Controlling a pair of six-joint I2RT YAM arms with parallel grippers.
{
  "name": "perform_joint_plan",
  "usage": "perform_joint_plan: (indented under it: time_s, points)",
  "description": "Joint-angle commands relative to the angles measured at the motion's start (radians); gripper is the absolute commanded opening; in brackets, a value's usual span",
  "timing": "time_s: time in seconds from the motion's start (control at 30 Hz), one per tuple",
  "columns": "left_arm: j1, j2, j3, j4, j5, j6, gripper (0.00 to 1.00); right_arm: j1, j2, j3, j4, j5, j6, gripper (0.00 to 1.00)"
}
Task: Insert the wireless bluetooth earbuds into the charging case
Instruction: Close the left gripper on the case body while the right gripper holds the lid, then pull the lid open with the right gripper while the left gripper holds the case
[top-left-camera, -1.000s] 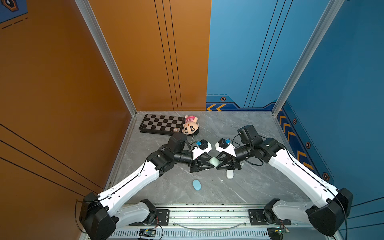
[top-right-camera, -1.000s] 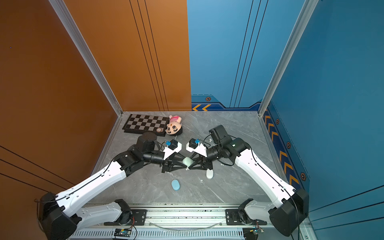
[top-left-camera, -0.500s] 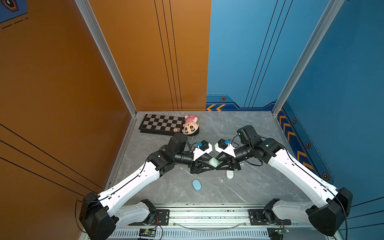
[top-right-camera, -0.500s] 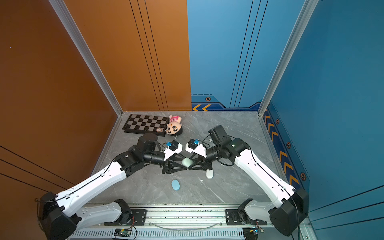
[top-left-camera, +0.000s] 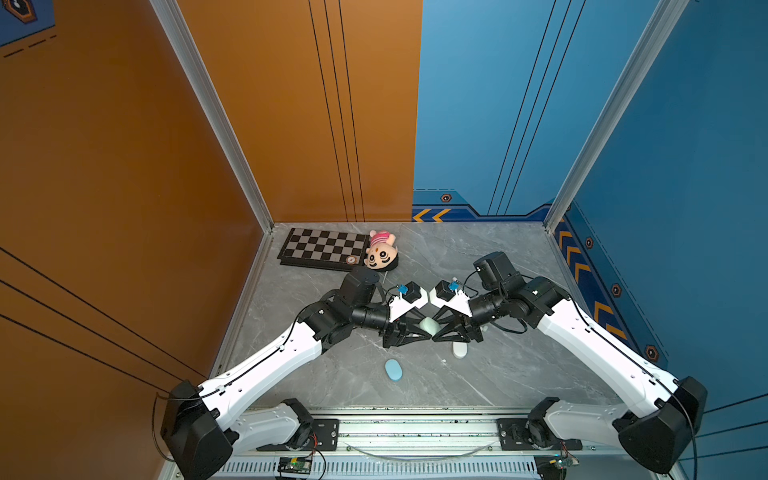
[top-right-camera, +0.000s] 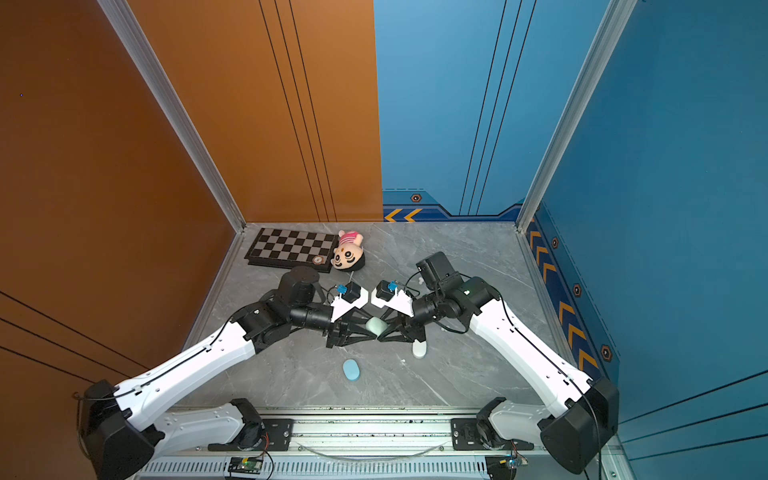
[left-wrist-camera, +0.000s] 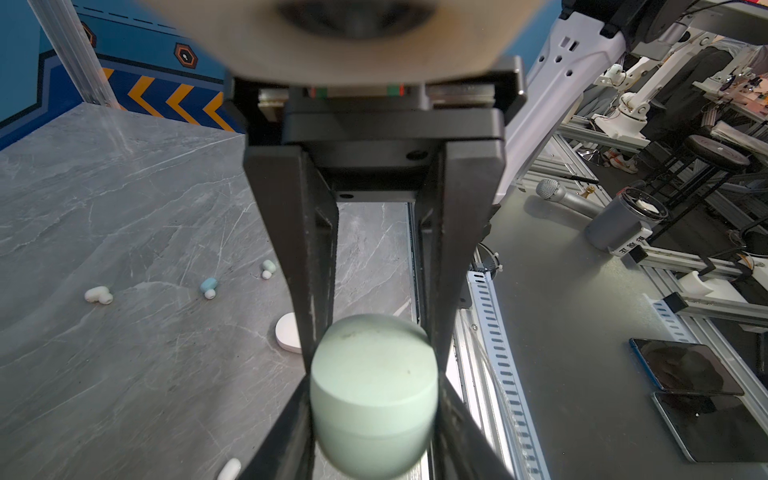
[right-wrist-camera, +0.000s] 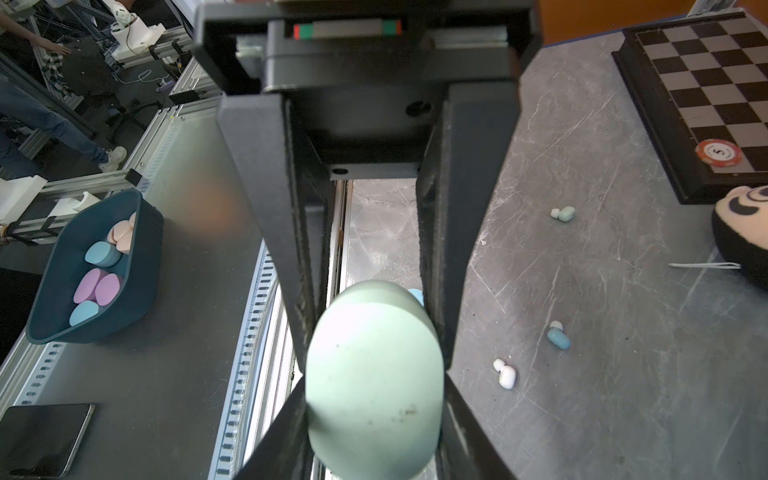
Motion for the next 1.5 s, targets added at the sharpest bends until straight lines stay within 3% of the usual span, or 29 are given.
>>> perform_joint_plan:
  time_s: [0.0,0.17,0.73,1.23,1.47]
  points:
    - [-0.022,0.003,0.025,-0.004,0.024,0.019,0.00,-0.012,-0.034,-0.021,0.117,0.074,0.082,0.48]
    - [-0.011,0.001,0.023,0.003,0.023,0.013,0.00,-0.020,-0.061,-0.067,0.191,0.090,0.127,0.54]
    - [-0.003,0.008,0.027,-0.003,0.024,0.004,0.00,-0.099,-0.080,-0.113,0.329,0.069,0.257,0.62]
    - [0.003,0.009,0.023,0.007,0.022,-0.005,0.00,-0.121,-0.102,-0.140,0.406,0.068,0.327,0.69]
    - [0.008,0.006,0.017,0.034,0.013,-0.027,0.00,-0.129,-0.113,-0.147,0.419,0.075,0.330,0.77]
